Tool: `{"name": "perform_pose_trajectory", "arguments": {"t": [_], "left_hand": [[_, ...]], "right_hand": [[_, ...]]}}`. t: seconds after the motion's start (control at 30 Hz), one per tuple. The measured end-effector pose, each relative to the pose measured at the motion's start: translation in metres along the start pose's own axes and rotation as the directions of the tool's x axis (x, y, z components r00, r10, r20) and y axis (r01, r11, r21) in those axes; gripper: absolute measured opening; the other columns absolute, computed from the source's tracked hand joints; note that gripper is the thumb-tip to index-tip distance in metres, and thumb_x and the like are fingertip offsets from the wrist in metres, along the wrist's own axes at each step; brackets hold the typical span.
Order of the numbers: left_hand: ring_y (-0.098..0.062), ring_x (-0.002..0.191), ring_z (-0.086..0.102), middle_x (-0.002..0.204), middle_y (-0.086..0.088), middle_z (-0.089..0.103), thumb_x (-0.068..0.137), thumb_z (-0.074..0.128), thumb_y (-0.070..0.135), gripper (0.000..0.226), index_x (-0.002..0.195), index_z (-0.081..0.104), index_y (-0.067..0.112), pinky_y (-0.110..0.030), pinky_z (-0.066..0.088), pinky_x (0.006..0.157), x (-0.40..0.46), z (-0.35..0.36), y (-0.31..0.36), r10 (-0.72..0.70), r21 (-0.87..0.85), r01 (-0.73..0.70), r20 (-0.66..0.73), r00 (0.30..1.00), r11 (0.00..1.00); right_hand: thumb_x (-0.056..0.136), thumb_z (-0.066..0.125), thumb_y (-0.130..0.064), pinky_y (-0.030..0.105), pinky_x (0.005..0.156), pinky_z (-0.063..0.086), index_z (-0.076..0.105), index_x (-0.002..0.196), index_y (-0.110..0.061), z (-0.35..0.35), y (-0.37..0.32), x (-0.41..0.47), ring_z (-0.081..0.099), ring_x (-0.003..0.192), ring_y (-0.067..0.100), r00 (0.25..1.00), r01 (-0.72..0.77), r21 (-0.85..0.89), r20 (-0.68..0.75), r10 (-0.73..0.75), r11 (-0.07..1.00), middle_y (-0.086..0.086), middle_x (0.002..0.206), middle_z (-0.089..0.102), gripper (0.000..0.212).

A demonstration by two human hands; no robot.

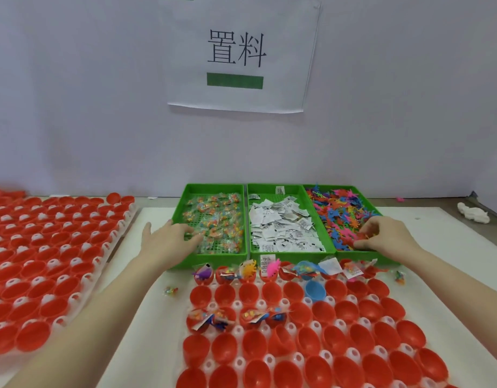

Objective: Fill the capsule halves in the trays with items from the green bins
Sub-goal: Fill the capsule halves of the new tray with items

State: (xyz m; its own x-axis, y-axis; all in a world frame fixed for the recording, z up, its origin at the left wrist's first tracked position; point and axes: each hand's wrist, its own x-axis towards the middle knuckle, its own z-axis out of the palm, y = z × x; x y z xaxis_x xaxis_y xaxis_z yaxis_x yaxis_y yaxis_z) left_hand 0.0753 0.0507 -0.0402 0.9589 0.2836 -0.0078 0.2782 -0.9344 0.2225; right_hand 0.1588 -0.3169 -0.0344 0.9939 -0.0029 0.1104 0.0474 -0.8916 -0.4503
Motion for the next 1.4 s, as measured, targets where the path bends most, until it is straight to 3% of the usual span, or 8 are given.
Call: {"name": "perform_pose_trajectory", "arguments": {"t": [0.17,0.37,0.5,0.6,0.7,0.97,1.13,1.4], "left_hand": [[-0.017,0.119,0.046,0.092,0.008,0.067,0.081,0.059,0.055,0.027,0.084,0.065,0.029,-0.051,0.011,0.108,0.007,0.006,0.009,-0.04,-0.01,0.039,-0.125,0.991,0.999],[-0.024,0.114,0.042,0.105,0.002,0.065,0.089,0.057,0.039,0.021,0.104,0.064,0.027,-0.038,0.023,0.089,0.007,0.012,0.022,-0.079,-0.003,0.08,-0.189,0.979,0.997],[-0.027,0.103,0.05,0.1,-0.002,0.068,0.092,0.055,0.021,0.019,0.083,0.072,0.024,-0.033,0.021,0.075,0.002,0.015,0.026,-0.076,-0.159,0.021,-0.347,0.935,0.987],[-0.029,0.087,0.056,0.089,-0.004,0.068,0.093,0.054,0.022,0.021,0.09,0.074,0.016,-0.036,0.034,0.077,-0.004,0.01,0.03,-0.107,-0.336,-0.071,-0.481,0.87,0.939],[-0.022,0.074,0.055,0.078,-0.004,0.067,0.093,0.055,0.025,0.024,0.102,0.072,0.011,-0.029,0.037,0.068,-0.013,0.001,0.035,-0.172,-0.511,-0.129,-0.5,0.849,0.85],[-0.01,0.058,0.054,0.07,0.004,0.065,0.087,0.061,0.02,0.008,0.092,0.068,0.019,-0.023,0.045,0.056,-0.059,-0.025,0.044,-0.202,-0.78,-0.29,-0.464,0.862,0.554],[0.003,0.041,0.045,0.049,0.011,0.06,0.076,0.07,0.02,0.003,0.079,0.07,0.02,-0.007,0.04,0.047,-0.098,-0.03,0.055,-0.205,-0.931,-0.28,-0.329,0.922,0.235],[-0.012,0.057,0.037,0.043,0.012,0.033,0.058,0.066,0.05,0.03,0.044,0.061,0.024,-0.026,0.041,0.068,-0.119,-0.035,0.063,-0.158,-0.964,-0.198,-0.226,0.961,0.176]], "right_hand": [[0.073,0.078,-0.02,0.029,0.064,0.039,0.062,0.074,-0.008,-0.001,-0.002,-0.004,0.053,0.072,0.015,0.989,0.034,0.215,-0.148,-0.002,0.976,0.002,0.076,0.061,0.02],[0.091,0.051,-0.001,0.024,0.06,0.042,0.048,0.079,-0.015,-0.003,-0.028,-0.01,0.054,0.067,0.015,0.986,0.125,0.463,-0.158,-0.057,0.877,0.005,0.077,0.059,0.018],[0.097,0.033,-0.008,0.023,0.044,0.03,0.046,0.11,-0.014,0.006,-0.052,-0.007,0.039,0.05,0.012,0.969,0.185,0.154,0.135,-0.207,0.97,0.002,0.067,0.048,0.019],[0.094,0.047,-0.035,0.024,0.06,0.044,0.045,0.129,-0.011,0.01,-0.068,-0.005,0.054,0.071,0.01,0.924,0.259,-0.14,0.326,-0.202,0.956,-0.001,0.086,0.058,0.043],[0.08,0.063,-0.043,0.026,0.062,0.047,0.061,0.111,-0.01,0.016,-0.074,-0.001,0.059,0.08,0.014,0.936,0.243,-0.323,0.325,-0.134,0.915,0.003,0.102,0.067,0.045],[0.079,0.066,-0.043,0.021,0.048,0.034,0.074,0.083,-0.009,0.019,-0.074,-0.003,0.045,0.052,0.01,0.947,0.235,-0.321,0.289,-0.141,0.918,0.005,0.092,0.073,0.035],[0.076,0.072,-0.04,0.03,0.075,0.051,0.075,0.09,-0.018,0.02,-0.08,-0.005,0.064,0.09,0.014,0.958,0.204,-0.357,0.266,-0.11,0.912,-0.006,0.096,0.072,0.026],[0.077,0.071,-0.021,0.028,0.062,0.05,0.065,0.068,-0.019,0.021,-0.077,-0.008,0.056,0.064,0.008,0.962,0.17,-0.199,0.246,-0.119,0.965,-0.011,0.064,0.06,0.011]]}}
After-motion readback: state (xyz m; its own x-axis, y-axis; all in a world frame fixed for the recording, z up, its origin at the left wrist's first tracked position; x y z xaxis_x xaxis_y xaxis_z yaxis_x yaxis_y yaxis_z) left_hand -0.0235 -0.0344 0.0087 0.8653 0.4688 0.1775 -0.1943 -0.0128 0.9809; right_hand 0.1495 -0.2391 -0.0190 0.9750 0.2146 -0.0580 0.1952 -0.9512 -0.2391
